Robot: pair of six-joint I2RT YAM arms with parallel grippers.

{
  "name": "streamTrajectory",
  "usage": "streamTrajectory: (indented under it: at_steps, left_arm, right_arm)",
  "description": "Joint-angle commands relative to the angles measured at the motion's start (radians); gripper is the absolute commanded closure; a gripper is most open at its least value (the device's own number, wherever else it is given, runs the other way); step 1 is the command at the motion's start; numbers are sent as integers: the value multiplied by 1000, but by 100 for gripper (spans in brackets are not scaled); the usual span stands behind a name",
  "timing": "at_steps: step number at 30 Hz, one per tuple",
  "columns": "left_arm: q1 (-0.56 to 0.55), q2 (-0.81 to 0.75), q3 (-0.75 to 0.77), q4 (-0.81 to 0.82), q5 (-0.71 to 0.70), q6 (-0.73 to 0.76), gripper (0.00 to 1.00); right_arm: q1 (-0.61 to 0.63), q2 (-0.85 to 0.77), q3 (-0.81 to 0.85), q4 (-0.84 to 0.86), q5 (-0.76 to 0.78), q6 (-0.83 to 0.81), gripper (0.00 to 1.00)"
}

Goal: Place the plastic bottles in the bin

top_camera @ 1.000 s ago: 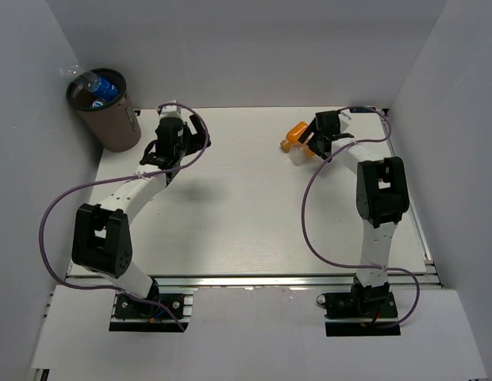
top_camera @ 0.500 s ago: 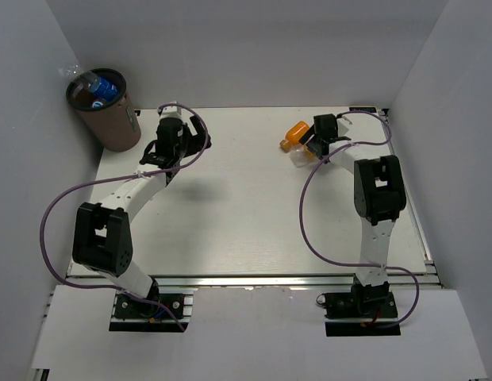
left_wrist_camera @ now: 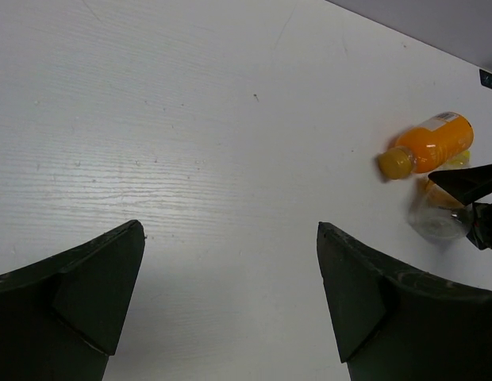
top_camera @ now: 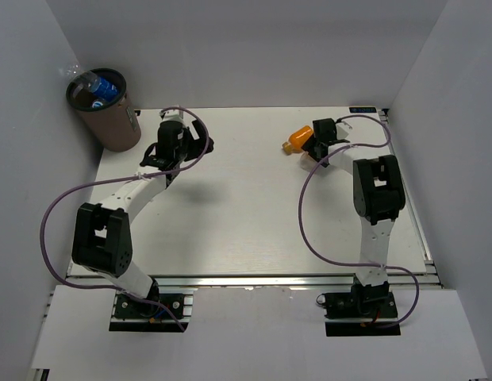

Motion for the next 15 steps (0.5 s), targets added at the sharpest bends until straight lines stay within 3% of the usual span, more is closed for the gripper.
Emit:
streamTrajectory:
  at_steps: [1,7,10,11,13,14,15]
  left_arm:
    - [0,-64,-13,15,41,-9,2]
    - [-34,-25,-12,89,212,-45,2]
    - [-97,15,11,102,277,-33,2]
    - [-126,45,25,121,309,-32,2]
    - [-149,76,36,157,437,-51,2]
    - [-169,105,42,206,480,-64,2]
    - [-178,119,45,230,514,-81,2]
  right_arm:
    - [5,-94,-100,4,22,-18,32]
    - [3,-364,-386,192,-19,-257,40]
    - [5,-476,-519,325,-271,-469,42]
    - [3,-511,-542,346,-476,-520,44]
    - [5,-534,-602,407,-686,-639,44]
    - [3,-538,-613,418,-910,-675,46]
    - [6,-538,-619,423,-996,-693,47]
